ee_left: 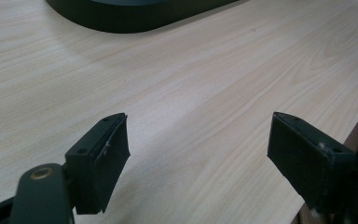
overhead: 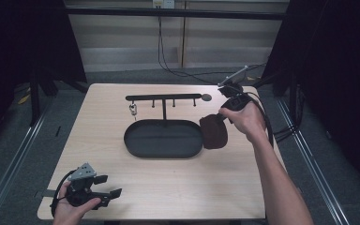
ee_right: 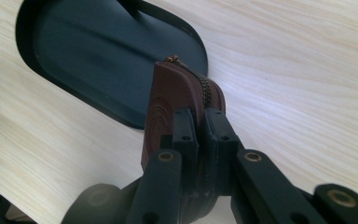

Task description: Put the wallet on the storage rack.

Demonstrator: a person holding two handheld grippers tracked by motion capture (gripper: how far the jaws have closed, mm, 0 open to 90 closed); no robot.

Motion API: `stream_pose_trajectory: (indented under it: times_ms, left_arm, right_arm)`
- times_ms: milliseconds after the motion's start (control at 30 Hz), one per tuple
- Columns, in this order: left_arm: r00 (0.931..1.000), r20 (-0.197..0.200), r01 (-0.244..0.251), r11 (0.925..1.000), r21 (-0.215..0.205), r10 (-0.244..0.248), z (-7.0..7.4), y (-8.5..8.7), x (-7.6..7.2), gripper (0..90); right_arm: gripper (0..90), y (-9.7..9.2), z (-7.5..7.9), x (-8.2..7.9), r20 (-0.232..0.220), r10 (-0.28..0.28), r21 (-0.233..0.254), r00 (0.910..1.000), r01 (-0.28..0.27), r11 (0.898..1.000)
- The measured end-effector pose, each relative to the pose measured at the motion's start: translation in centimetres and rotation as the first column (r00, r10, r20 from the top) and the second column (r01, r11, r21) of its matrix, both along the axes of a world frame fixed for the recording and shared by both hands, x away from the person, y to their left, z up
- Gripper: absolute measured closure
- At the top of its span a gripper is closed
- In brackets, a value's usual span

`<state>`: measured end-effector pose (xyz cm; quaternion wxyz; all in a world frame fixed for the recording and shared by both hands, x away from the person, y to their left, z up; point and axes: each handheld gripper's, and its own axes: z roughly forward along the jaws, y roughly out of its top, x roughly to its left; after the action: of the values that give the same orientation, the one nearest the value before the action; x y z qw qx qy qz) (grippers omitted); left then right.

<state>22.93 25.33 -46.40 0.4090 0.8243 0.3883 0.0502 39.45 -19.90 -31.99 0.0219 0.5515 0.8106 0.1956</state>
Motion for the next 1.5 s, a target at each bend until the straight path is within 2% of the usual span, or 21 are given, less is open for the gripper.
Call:
stream_pose_trajectory:
  times_ms: [267,567,667,1100,1267,1367,1500]
  left_arm:
    - [0.9999,0.009,-0.013,0.9999,-0.006,0.013,0.1,0.2,0.0,20.8]
    - [0.9999,0.01,-0.011,0.9999,-0.006,0.011,0.1,0.2,0.0,21.3]
    - [0.9999,0.008,-0.012,0.9999,-0.007,0.012,0.1,0.2,0.0,21.3]
    - [0.9996,0.022,0.019,0.9991,-0.037,-0.018,0.3,0.3,-0.1,16.6]
    - [0.9997,0.02,0.017,0.999,-0.042,-0.016,0.3,0.4,-0.1,16.5]
    - [0.9994,0.026,0.026,0.9982,-0.054,-0.024,0.4,0.5,-0.1,16.2]
    - [0.9991,0.03,0.033,0.9984,-0.045,-0.032,0.4,0.4,-0.2,16.2]
  right_arm:
    - [84.5,1.3,-0.5,0.7,-0.001,0.001,0.052,1.0,-0.001,0.999]
    - [84.5,1.8,-1.0,1.2,0.023,-0.002,0.101,0.9997,0.0,0.995]
    - [84.5,2.0,-1.4,1.3,0.019,-0.014,0.118,0.9997,0.012,0.993]
    - [84.5,2.6,-3.6,2.2,0.037,-0.057,0.206,0.9977,0.048,0.977]
    - [84.5,2.8,-5.0,2.6,0.032,-0.057,0.226,0.9978,0.049,0.973]
    - [84.5,2.9,-5.8,2.7,0.009,-0.065,0.238,0.9978,0.061,0.969]
    - [84.5,2.7,-6.8,3.0,0.0,-0.085,0.253,0.9964,0.082,0.964]
